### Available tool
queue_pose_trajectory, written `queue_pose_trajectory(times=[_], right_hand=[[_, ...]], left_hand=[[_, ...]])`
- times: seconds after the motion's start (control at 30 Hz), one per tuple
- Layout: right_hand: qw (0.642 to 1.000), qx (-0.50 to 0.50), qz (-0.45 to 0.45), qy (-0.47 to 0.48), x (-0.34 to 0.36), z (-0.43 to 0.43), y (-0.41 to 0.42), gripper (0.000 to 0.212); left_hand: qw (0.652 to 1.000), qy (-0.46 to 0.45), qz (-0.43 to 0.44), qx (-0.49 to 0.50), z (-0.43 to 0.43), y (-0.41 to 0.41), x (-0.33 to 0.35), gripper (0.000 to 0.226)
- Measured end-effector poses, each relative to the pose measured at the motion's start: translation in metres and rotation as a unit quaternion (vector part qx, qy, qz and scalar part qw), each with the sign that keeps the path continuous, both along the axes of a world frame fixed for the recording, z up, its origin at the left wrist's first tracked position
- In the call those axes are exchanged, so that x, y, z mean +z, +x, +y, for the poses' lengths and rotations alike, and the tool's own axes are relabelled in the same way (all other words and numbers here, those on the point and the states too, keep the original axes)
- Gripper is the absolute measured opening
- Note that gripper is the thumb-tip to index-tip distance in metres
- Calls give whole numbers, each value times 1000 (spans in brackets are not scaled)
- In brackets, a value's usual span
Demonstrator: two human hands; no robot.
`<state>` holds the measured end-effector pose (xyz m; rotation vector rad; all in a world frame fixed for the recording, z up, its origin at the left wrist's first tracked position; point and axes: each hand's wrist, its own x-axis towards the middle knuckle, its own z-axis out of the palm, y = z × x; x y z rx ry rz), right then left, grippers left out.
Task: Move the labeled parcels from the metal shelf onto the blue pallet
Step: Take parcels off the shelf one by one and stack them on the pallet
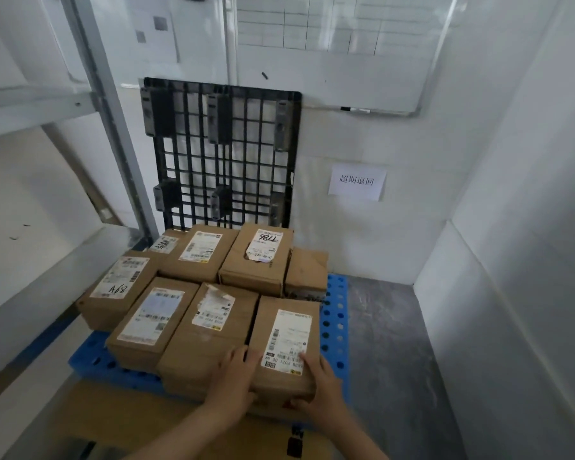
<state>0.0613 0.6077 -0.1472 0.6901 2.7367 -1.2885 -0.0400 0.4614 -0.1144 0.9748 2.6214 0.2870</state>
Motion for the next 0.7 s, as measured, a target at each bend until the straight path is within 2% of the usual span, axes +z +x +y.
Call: queue_pose_trajectory(times=[0.17,0.47,0.63,0.7], right_hand=[[1000,-4,-14,0,-2,-5,-4,82],[998,33,-46,13,16,1,-3,76],[995,18,-33,90,38,11,-9,66],[993,28,-18,117,53,15,-21,62]], left_hand=[[1000,-23,14,-11,0,-7,1,62],[998,-59,-10,-35,-2,-19,4,69],[992,22,-120,-20,-6,-38,19,68],[992,58,-113,-7,-11,-47,28,62]])
